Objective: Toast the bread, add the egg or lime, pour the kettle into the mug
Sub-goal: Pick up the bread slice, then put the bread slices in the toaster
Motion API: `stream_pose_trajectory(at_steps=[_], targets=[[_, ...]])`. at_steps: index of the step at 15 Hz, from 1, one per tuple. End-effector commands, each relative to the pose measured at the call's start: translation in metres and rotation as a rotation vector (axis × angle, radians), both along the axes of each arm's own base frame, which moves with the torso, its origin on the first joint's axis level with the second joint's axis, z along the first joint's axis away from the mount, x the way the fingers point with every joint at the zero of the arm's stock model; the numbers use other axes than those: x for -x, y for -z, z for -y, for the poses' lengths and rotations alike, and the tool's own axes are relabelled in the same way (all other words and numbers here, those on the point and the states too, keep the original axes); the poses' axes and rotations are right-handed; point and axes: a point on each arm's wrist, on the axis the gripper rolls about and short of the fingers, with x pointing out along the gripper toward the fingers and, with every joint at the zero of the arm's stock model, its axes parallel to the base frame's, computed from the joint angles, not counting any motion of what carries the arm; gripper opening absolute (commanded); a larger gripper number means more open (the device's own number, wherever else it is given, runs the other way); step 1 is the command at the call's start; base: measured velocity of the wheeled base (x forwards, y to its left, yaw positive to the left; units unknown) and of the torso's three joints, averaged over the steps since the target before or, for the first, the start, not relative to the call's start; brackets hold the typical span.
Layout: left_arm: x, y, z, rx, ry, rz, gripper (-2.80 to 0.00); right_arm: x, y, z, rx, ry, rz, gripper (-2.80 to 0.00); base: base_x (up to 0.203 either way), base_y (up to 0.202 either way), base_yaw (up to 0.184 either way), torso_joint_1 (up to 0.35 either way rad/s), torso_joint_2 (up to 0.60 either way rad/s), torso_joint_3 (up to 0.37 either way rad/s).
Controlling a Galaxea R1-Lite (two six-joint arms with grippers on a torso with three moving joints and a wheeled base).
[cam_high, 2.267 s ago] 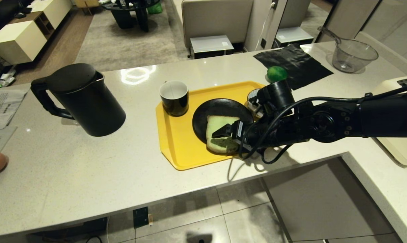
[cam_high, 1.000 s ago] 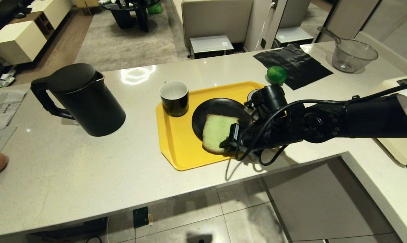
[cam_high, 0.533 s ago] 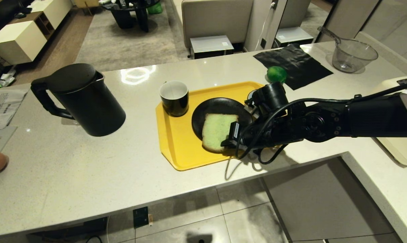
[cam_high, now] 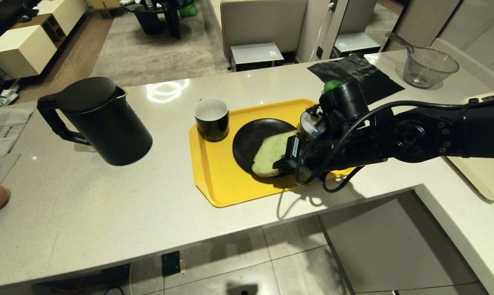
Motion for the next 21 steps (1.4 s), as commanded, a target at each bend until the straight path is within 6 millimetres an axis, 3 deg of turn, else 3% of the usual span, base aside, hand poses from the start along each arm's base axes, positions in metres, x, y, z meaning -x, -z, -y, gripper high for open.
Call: stream_pose_trajectory(at_steps=[1,5,11,17,21], targets=[[0.0,0.0,0.0,0.0,-0.001,0.0,-2.8,0.017,-0.024,0.003,-0.033,-0.016,0.046,-2.8,0.0,0.0,0.0,0.0,0.0,0.0],[0.0,0.0,0.0,0.0,-0.001,0.001,-2.8,0.035,-0.049,0.012,-0.06,-0.021,0.091,-2.8,0.0,0.0,0.0,0.0,0.0,0.0],[0.0,0.0,0.0,0.0,-0.001,0.001,-2.8,0.07,-0.104,0.037,-0.09,0.031,0.199,-2.8,0.0,0.0,0.0,0.0,0.0,0.0],[0.0,0.0,0.0,0.001,-0.001,0.001,-2.8,0.065,-0.148,0.071,-0.064,0.278,0.334,-2.8,0.0,0.0,0.0,0.0,0.0,0.0],[0.0,0.0,0.0,0.0,-0.001,0.0,-2.8,0.051,-0.163,0.119,-0.07,0.459,0.365,-2.8,0.0,0.0,0.0,0.0,0.0,0.0]])
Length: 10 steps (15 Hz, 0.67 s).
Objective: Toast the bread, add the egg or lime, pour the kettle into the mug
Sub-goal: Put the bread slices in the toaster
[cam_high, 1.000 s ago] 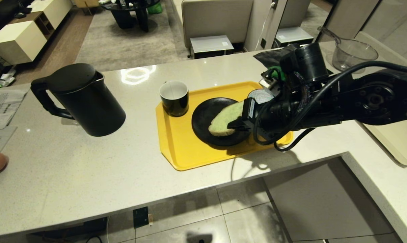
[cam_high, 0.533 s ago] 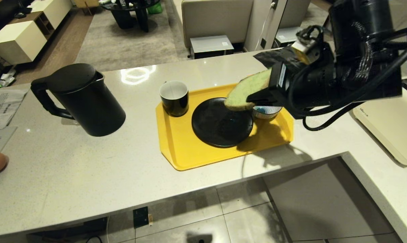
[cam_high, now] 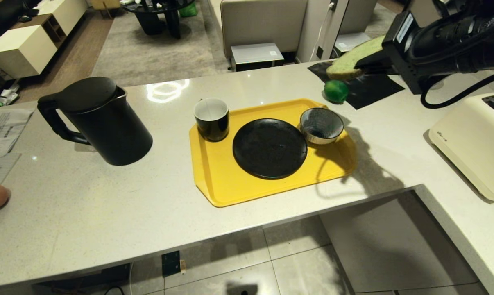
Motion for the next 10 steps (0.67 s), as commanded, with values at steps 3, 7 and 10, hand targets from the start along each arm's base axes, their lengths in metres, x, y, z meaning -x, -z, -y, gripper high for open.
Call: stream_pose_trajectory(at_steps=[3,7,10], targets=[[0.0,0.0,0.0,0.0,-0.001,0.001,-2.8,-0.004,-0.013,0.062,-0.075,0.219,0.029,-2.8,0.0,0.0,0.0,0.0,0.0,0.0],[0.0,0.0,0.0,0.0,-0.001,0.001,-2.8,-0.003,-0.017,0.113,-0.084,0.393,0.057,-2.8,0.0,0.0,0.0,0.0,0.0,0.0],[0.0,0.0,0.0,0.0,-0.001,0.001,-2.8,0.001,-0.021,0.141,-0.076,0.454,0.085,-2.8,0.0,0.0,0.0,0.0,0.0,0.0]])
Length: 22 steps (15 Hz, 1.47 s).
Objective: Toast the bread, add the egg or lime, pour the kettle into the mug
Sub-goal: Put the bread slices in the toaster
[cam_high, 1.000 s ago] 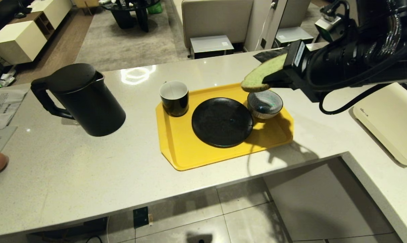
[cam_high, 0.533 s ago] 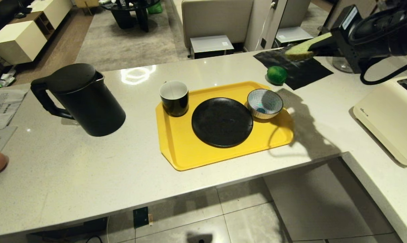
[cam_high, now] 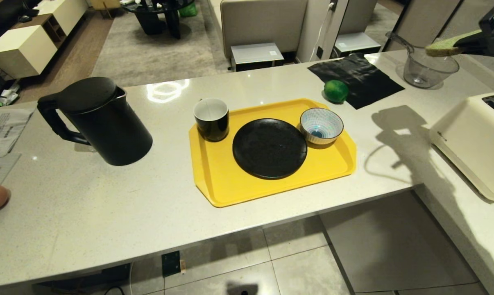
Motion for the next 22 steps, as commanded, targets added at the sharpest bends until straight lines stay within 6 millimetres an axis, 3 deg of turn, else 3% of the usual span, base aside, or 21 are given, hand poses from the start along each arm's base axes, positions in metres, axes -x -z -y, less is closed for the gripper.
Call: stream_pose_trajectory(at_steps=[1,6,8,15,22], targets=[[0.0,0.0,0.0,0.0,0.001,0.001,-2.8,0.005,-0.003,0.019,-0.002,0.031,0.018,-2.8,0.0,0.0,0.0,0.0,0.0,0.0],[0.0,0.0,0.0,0.0,0.001,0.001,-2.8,-0.01,-0.006,0.047,-0.178,0.07,0.126,-2.8,0.0,0.0,0.0,0.0,0.0,0.0],[0.0,0.0,0.0,0.001,-0.001,0.001,-2.8,-0.016,-0.006,0.07,-0.262,0.107,0.186,-2.8,0.0,0.0,0.0,0.0,0.0,0.0],[0.0,0.0,0.0,-0.001,0.0,0.0,-2.8,-0.009,0.002,0.147,-0.761,0.061,0.225,-2.8,0.0,0.0,0.0,0.0,0.0,0.0],[0.0,0.0,0.0,-0.001,0.0,0.001,-2.8,0.003,0.009,0.175,-1.028,0.083,0.195,-2.8,0.0,0.0,0.0,0.0,0.0,0.0]])
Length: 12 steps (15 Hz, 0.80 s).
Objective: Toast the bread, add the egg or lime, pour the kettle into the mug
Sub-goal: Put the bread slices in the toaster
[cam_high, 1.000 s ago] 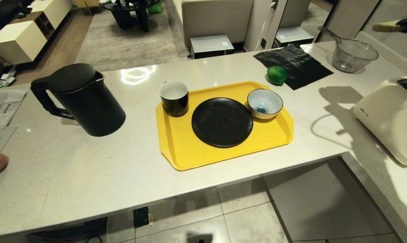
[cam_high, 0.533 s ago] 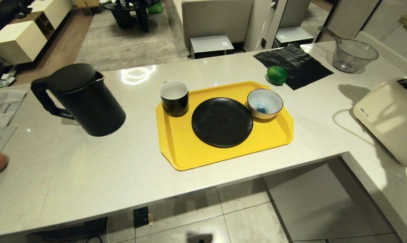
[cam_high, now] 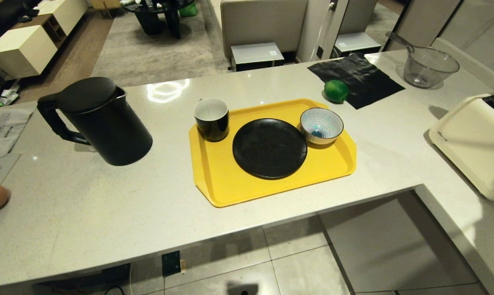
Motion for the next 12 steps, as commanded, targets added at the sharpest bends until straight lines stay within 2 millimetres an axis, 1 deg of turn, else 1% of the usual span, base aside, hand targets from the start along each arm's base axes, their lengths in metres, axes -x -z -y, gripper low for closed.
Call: stream_pose_trajectory(at_steps=[1,4,6,9,12], targets=[[0.0,0.0,0.0,0.0,0.0,0.001,-2.8,0.003,0.003,0.009,-0.069,0.009,-0.01,-2.8,0.0,0.0,0.0,0.0,0.0,0.0],[0.0,0.0,0.0,0.002,-0.001,0.001,-2.8,0.006,0.009,0.008,-0.102,-0.009,-0.034,-2.8,0.0,0.0,0.0,0.0,0.0,0.0],[0.0,0.0,0.0,0.0,0.0,0.0,-2.8,0.015,0.007,0.0,-0.1,-0.043,-0.036,-2.8,0.0,0.0,0.0,0.0,0.0,0.0],[0.0,0.0,0.0,0.001,0.0,0.0,-2.8,0.023,-0.002,-0.007,-0.08,-0.073,-0.016,-2.8,0.0,0.0,0.0,0.0,0.0,0.0],[0.0,0.0,0.0,0.0,-0.002,0.0,-2.8,0.037,-0.013,-0.019,-0.055,-0.107,0.008,-2.8,0.0,0.0,0.0,0.0,0.0,0.0]])
